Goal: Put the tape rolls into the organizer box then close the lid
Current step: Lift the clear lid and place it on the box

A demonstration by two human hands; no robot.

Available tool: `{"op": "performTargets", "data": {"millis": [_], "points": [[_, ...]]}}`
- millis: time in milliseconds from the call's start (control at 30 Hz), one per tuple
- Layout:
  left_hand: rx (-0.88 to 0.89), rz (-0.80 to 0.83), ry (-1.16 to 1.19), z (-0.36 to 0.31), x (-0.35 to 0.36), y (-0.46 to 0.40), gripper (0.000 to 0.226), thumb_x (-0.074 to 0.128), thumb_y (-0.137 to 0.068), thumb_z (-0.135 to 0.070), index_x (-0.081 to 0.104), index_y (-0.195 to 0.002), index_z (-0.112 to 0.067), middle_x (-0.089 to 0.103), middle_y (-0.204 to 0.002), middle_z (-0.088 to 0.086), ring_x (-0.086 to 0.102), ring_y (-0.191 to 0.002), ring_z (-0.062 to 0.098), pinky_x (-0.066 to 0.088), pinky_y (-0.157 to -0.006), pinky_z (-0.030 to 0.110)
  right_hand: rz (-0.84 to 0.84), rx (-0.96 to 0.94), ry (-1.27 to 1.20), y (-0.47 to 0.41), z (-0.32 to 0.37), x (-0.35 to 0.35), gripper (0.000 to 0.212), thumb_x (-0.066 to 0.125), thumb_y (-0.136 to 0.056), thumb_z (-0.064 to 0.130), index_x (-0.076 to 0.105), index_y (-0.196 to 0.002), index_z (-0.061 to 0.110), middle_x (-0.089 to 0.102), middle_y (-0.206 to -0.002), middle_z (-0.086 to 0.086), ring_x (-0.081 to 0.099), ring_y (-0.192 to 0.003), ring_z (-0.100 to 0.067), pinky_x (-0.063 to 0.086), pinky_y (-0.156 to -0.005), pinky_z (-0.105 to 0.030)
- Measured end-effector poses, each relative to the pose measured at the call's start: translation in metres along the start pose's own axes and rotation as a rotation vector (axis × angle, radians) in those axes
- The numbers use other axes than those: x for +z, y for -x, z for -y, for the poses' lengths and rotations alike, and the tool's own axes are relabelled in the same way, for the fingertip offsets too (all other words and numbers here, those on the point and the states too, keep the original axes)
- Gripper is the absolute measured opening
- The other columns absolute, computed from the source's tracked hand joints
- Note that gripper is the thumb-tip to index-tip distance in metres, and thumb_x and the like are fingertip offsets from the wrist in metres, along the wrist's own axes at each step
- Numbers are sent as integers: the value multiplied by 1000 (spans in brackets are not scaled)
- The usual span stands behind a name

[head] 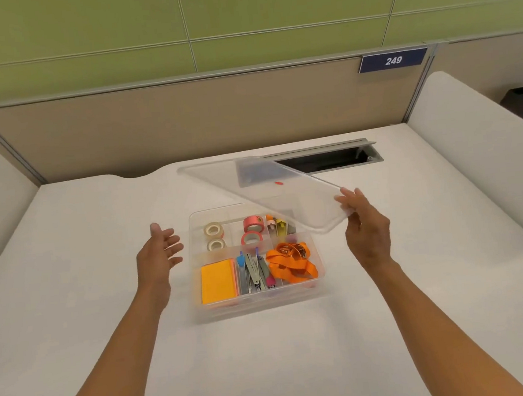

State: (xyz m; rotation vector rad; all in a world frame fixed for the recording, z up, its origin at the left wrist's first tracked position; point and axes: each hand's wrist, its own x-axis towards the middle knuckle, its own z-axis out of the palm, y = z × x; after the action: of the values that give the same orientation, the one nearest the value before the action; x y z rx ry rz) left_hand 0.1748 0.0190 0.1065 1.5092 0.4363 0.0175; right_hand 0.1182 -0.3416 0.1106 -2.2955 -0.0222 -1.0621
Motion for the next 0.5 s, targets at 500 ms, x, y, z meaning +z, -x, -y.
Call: {"op": "performTargets", "data": {"millis": [500], "points": [[-146,227,166,33,-46,3,24,60,-90,-14,65,-113,-8,75,-88,1,72,-79,12,57,-64,19,216,564,-589,5,10,29,30,53,-93,-2,55,-115,17,63,-117,-6,69,-94,-15,58,-82,-33]]}}
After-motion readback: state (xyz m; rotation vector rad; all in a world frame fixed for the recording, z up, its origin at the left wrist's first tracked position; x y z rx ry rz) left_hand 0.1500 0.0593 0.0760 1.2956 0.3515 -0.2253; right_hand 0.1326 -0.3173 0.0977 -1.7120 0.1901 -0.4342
